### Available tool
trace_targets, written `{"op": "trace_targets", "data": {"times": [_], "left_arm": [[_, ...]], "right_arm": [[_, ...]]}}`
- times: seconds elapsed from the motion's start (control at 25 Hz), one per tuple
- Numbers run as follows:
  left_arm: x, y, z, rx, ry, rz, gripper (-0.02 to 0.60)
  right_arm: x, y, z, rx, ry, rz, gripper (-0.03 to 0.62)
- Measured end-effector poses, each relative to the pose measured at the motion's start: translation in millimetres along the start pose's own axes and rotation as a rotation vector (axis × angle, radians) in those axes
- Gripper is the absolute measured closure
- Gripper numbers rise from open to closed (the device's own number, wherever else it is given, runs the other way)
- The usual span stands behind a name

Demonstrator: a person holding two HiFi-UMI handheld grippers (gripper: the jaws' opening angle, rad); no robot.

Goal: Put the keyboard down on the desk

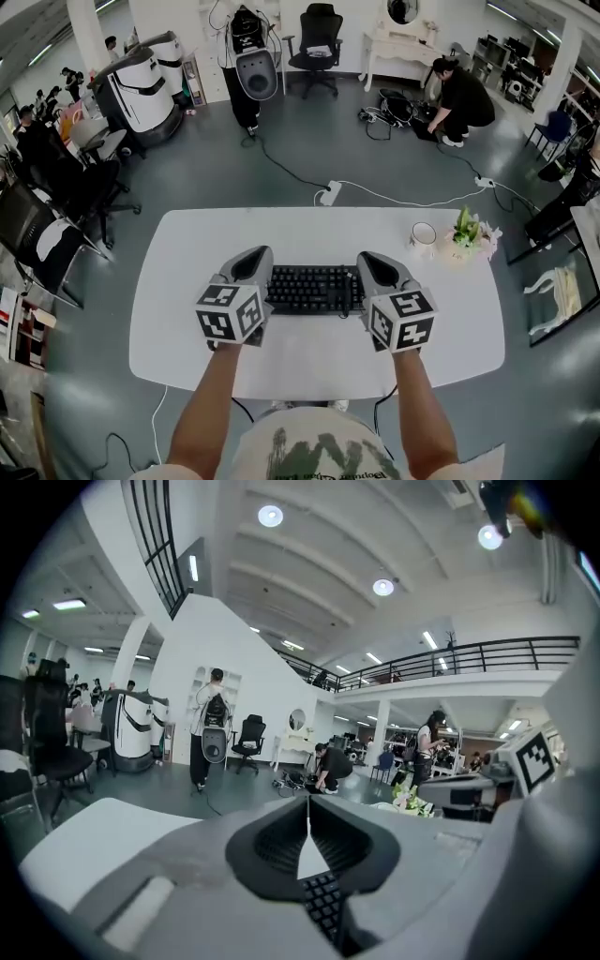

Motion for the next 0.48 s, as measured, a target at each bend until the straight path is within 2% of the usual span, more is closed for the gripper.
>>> {"op": "trace_targets", "data": {"times": [0.2,0.48], "left_arm": [[-1.7,3.8,-6.0,0.066,0.017,0.01,0.578],[-5.4,5.1,-8.7,0.066,0.024,0.008,0.578]], "right_arm": [[-1.3,-4.8,3.2,-0.032,-0.006,-0.007,0.597],[-2.8,-4.0,7.7,-0.028,-0.006,-0.015,0.597]]}}
Point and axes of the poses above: the fingertips, and each gripper's own axes: x forward along the fingers, z to its left, y out of its underside, the point moved 4 cm from there along -x, backward along the fingers, and after that the axes turned 5 degrees about -z, right-handed, at the moved point
